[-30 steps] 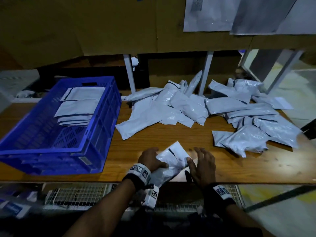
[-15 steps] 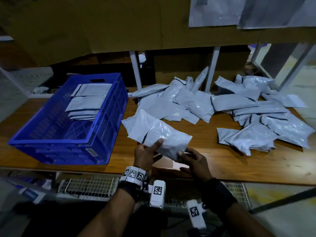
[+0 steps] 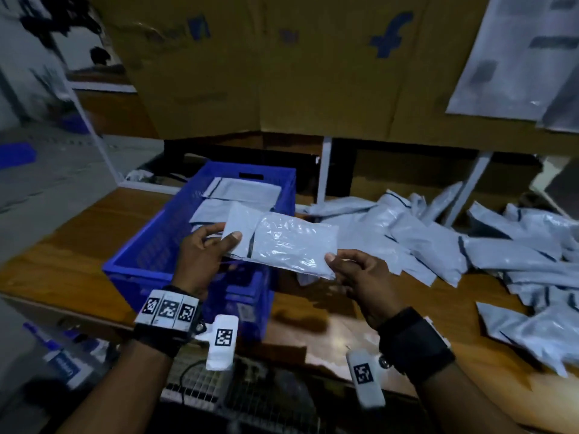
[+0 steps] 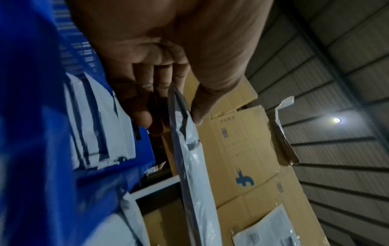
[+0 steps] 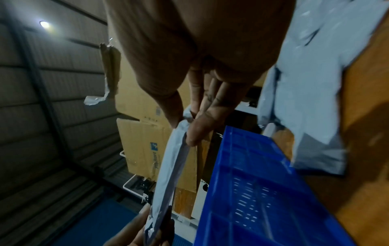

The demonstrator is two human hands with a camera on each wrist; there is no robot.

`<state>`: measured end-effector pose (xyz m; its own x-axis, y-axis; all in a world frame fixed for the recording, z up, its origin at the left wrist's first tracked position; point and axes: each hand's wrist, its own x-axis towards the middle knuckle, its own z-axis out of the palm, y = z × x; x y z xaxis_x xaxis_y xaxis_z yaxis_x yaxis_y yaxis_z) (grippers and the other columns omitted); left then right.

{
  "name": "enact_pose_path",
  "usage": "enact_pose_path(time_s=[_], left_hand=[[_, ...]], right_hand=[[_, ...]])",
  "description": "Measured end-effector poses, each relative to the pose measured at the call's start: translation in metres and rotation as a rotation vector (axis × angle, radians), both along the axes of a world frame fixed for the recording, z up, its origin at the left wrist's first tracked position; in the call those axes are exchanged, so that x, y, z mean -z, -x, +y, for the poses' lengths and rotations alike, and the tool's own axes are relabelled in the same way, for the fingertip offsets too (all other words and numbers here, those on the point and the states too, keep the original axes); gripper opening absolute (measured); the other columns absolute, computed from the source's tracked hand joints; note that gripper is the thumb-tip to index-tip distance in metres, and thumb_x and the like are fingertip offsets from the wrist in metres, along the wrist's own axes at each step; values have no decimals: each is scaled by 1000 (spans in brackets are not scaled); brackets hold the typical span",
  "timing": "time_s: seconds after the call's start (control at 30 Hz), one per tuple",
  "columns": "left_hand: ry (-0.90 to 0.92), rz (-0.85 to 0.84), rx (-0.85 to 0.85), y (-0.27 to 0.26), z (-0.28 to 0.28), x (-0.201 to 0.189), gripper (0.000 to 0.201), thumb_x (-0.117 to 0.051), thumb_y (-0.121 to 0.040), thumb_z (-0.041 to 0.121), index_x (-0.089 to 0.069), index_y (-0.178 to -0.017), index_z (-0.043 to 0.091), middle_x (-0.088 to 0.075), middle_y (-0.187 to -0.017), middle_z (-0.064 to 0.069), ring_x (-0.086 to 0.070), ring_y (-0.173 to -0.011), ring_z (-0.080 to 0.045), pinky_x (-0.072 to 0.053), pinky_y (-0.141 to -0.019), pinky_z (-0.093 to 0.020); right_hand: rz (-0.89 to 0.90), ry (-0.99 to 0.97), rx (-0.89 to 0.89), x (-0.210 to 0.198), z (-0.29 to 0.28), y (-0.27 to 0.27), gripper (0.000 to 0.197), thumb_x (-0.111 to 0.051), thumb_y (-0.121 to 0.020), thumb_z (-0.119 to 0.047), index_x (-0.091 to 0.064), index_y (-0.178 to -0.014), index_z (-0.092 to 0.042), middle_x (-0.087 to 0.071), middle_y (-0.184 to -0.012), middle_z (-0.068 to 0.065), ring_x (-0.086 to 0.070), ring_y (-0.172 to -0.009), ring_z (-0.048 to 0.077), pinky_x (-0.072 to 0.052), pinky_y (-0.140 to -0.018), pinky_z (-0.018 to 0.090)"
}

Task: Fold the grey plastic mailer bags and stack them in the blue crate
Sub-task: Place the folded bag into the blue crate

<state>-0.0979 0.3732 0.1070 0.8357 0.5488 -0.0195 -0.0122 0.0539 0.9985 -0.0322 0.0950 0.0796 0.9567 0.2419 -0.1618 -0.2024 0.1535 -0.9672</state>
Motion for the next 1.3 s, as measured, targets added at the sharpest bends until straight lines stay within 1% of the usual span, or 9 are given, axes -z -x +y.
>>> enact_pose_path(time_s=[0.33, 0.47, 0.6, 0.7, 0.77, 0.87, 1.03, 1.2, 1.3], left_hand=[[-62, 134, 60, -81, 193, -34, 21, -73, -94, 14, -68, -113, 7, -71, -87, -16, -64, -55, -23, -48, -39, -24], [-292, 256, 53, -132, 231, -36, 6, -76, -87, 11, -72, -92, 10, -66, -70, -13, -57, -52, -22, -47, -45, -25], [-540, 389, 110, -168, 249, -31, 8, -80, -80, 13, -77, -84, 7, -69, -68, -12, -63, -66, -24, -50, -61, -31], [-750, 474, 144, -189, 248, -31, 15, -86, -78, 23, -79, -83, 10, -75, -80, -8, -70, -78, -25, -59, -75, -36], [-815, 531, 175, -201, 247, -25, 21, -87, -78, 28, -79, -83, 10, -75, -83, -10, -69, -78, -26, -56, -69, -32], [-877, 588, 264, -212, 248, -19, 29, -84, -80, 33, -77, -84, 5, -75, -83, -14, -64, -66, -23, -42, -53, -24], [-925, 610, 331, -233, 263, -15, 36, -81, -84, 41, -77, -86, 5, -75, -80, -14, -69, -68, -27, -56, -68, -34], [-897, 624, 420, -248, 275, -9, 39, -85, -80, 40, -76, -82, 2, -74, -67, -9, -74, -62, -26, -63, -74, -41], [-901, 615, 434, -251, 279, -7, 39, -86, -79, 43, -76, -80, 6, -76, -72, -8, -75, -64, -25, -64, -76, -42]], right_hand=[[-30, 52, 0, -76, 178, -65, 18, -78, -88, -4, -67, -101, 2, -68, -82, 15, -65, -66, 20, -62, -64, 31], [-4, 113, 45, -78, 215, -102, 11, -71, -92, 2, -60, -91, 2, -47, -54, 6, -51, -42, 13, -63, -72, 36], [-10, 365, 71, -59, 240, -145, 29, -63, -101, -20, -62, -121, 1, -69, -96, 14, -72, -94, 30, -61, -78, 37], [-236, 955, -30, -49, 251, -163, 45, -41, -106, -50, -56, -135, -19, -65, -128, 7, -63, -116, 31, -51, -97, 37], [3, 711, 49, -38, 254, -184, 42, -58, -101, -39, -61, -132, -12, -65, -124, 9, -67, -109, 31, -58, -88, 31], [100, 622, 49, -24, 260, -194, 47, -70, -89, -5, -57, -132, 5, -65, -112, 19, -65, -72, 21, -50, -43, 17], [77, 973, 81, -18, 269, -199, 46, -83, -77, -20, -69, -116, -1, -73, -108, 15, -70, -92, 27, -59, -71, 30], [125, 910, 74, -5, 280, -199, 51, -73, -89, -10, -57, -136, 1, -61, -135, 19, -49, -93, 19, -35, -51, 19], [123, 898, 104, 3, 287, -200, 51, -72, -89, -8, -56, -137, 1, -60, -138, 17, -53, -97, 21, -40, -59, 22]])
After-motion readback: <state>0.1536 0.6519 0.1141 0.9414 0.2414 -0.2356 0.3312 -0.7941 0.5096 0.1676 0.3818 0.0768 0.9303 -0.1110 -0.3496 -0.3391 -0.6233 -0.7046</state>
